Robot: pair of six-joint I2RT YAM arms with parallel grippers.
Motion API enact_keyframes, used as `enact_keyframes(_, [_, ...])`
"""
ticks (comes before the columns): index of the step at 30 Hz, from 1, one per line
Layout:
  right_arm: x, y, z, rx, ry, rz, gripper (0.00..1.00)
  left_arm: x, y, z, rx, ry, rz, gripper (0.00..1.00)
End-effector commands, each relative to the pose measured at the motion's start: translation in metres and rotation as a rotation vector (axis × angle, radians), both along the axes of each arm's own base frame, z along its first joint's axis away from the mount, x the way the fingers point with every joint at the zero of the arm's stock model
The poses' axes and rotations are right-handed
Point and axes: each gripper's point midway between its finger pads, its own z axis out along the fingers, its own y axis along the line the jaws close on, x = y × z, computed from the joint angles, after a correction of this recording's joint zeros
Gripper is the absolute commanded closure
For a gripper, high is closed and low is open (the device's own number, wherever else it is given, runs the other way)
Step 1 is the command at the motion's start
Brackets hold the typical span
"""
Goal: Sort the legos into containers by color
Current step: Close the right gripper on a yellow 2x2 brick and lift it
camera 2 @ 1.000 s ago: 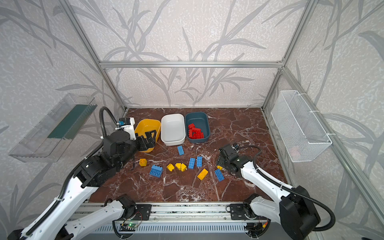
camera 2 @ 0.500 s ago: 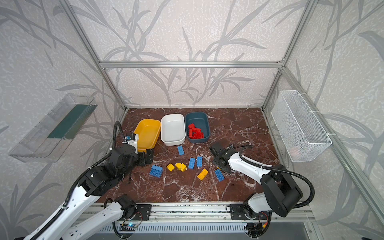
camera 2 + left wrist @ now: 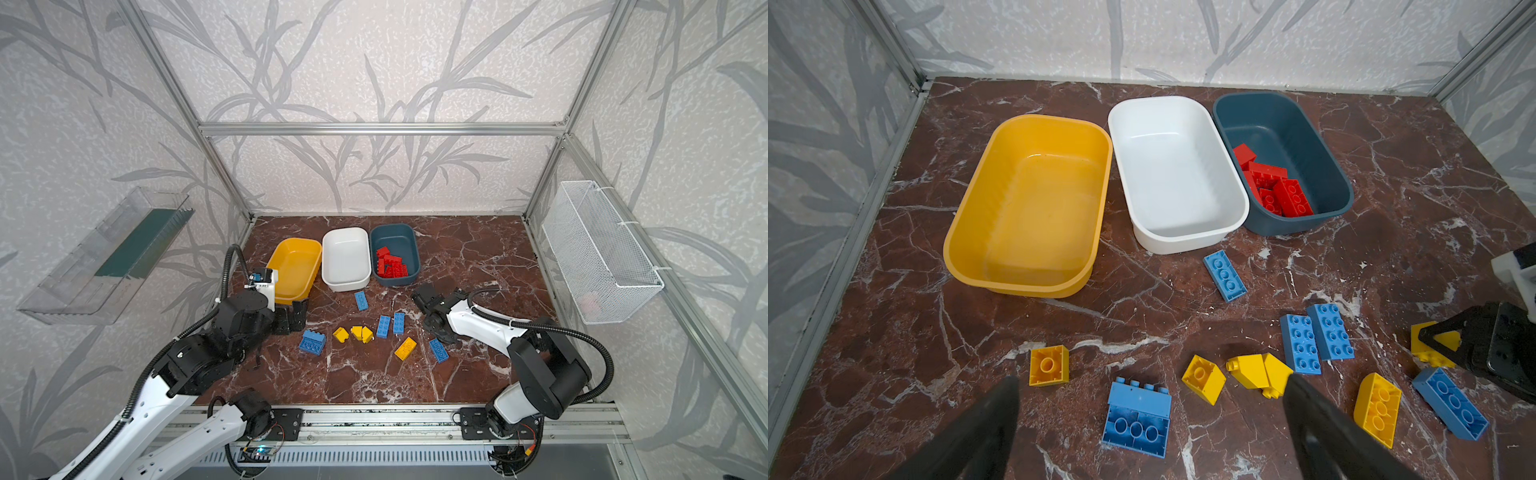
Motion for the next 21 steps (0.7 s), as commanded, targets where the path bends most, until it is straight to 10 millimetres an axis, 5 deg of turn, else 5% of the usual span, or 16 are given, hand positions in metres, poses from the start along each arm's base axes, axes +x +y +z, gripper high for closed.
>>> enact_keyframes(1, [0.002,-0.005,0.014,-0.060,-0.013,0.026,0.73,-0.002,0.002,0.002,0.005,-0.011,-0.002,0.02])
enact_keyframes(7, [0.021,0.015,0.041,-0.032,-0.086,0.197,0.78,-0.004,0.006,0.005,-0.004,-0.027,0.009,0.02])
enact_keyframes(21, [0.083,0.152,0.145,0.247,-0.322,0.837,0.78,-0.013,0.036,0.024,-0.009,-0.124,0.126,0.01])
